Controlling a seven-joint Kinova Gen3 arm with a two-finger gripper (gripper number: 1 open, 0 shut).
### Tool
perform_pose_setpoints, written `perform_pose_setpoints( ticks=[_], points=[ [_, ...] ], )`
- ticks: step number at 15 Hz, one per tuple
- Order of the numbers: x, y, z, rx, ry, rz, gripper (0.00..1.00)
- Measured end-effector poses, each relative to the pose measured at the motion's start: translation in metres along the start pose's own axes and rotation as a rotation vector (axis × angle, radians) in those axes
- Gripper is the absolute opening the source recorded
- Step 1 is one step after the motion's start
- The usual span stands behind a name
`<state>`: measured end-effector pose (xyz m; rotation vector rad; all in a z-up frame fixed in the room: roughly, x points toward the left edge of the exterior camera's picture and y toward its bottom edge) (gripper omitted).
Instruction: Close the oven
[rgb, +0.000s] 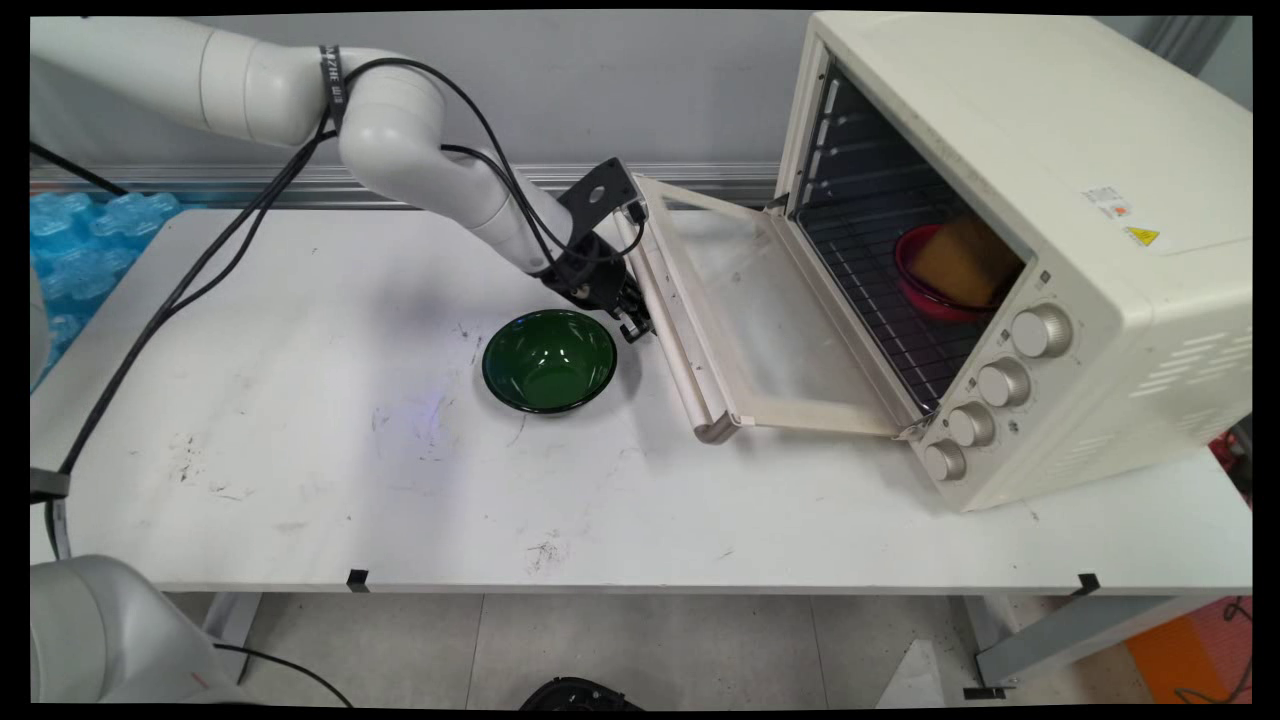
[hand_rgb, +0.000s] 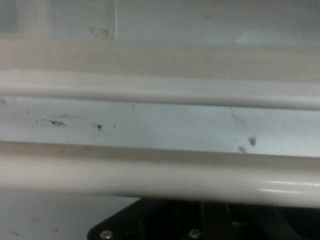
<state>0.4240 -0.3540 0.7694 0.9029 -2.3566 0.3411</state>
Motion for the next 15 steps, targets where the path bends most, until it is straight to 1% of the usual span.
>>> perform_pose_setpoints(
  ticks=[5, 8, 15],
  points=[
    [0.005, -0.001, -0.002, 0.000, 0.038, -0.010, 0.00],
    [0.014, -0.002, -0.010, -0.001, 0.068, -0.005, 0.00],
    [0.050, 0.000, -0.028, -0.015, 0.153, 0.018, 0.00]
  ],
)
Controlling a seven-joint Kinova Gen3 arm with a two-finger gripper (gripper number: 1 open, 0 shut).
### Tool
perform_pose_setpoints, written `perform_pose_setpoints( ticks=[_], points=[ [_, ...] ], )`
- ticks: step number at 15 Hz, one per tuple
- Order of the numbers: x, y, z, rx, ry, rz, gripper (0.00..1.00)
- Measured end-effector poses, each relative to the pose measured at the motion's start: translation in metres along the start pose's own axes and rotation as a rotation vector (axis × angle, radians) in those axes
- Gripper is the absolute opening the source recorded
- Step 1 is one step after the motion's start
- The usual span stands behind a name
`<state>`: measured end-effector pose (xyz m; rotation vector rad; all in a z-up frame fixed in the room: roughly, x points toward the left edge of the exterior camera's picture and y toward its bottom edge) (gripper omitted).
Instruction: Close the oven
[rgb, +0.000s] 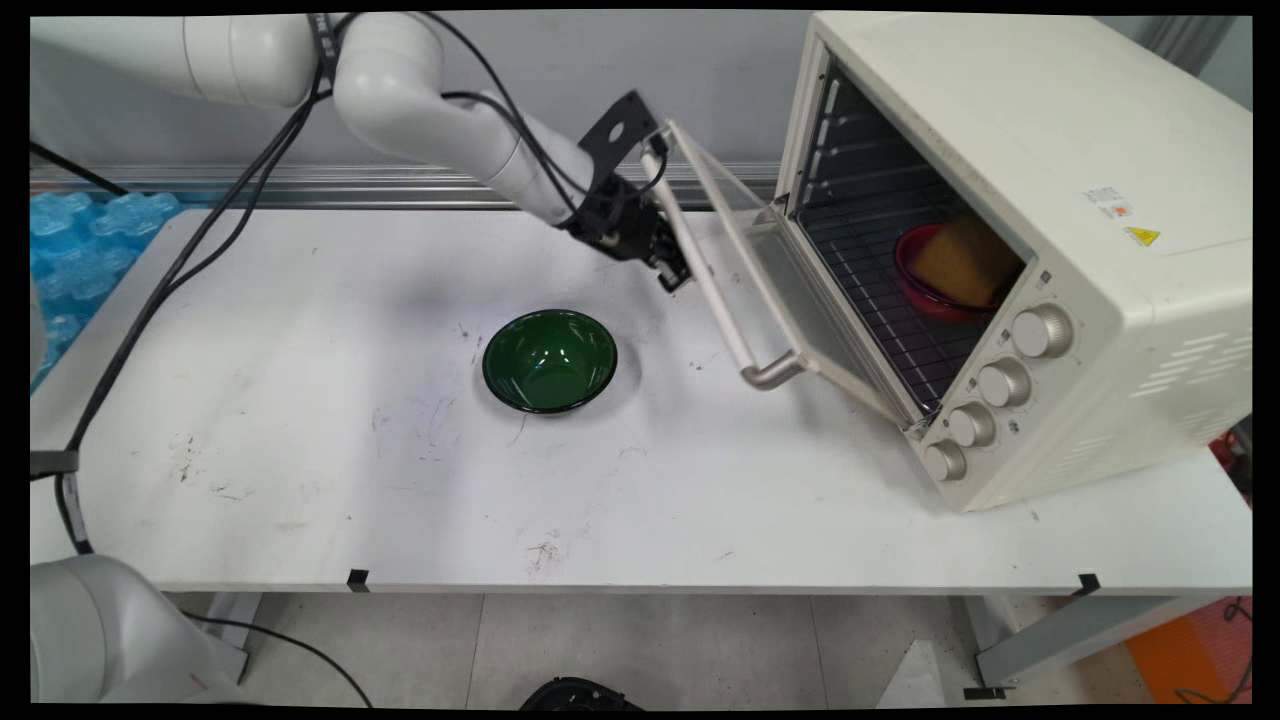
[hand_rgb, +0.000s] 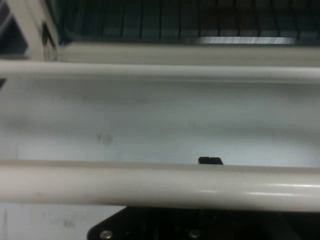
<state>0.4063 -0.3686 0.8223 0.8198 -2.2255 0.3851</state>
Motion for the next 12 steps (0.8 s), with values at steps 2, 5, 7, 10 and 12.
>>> perform_pose_setpoints(
  ticks=[2, 5, 7, 10, 12],
  points=[
    [0.016, 0.002, 0.000, -0.009, 0.030, 0.009, 0.00],
    [0.045, 0.007, 0.001, -0.021, 0.085, 0.022, 0.00],
    [0.060, 0.009, 0.002, -0.024, 0.113, 0.025, 0.00],
    [0.077, 0.011, 0.004, -0.027, 0.143, 0.028, 0.00],
    [0.085, 0.013, 0.004, -0.029, 0.156, 0.029, 0.00]
  ],
)
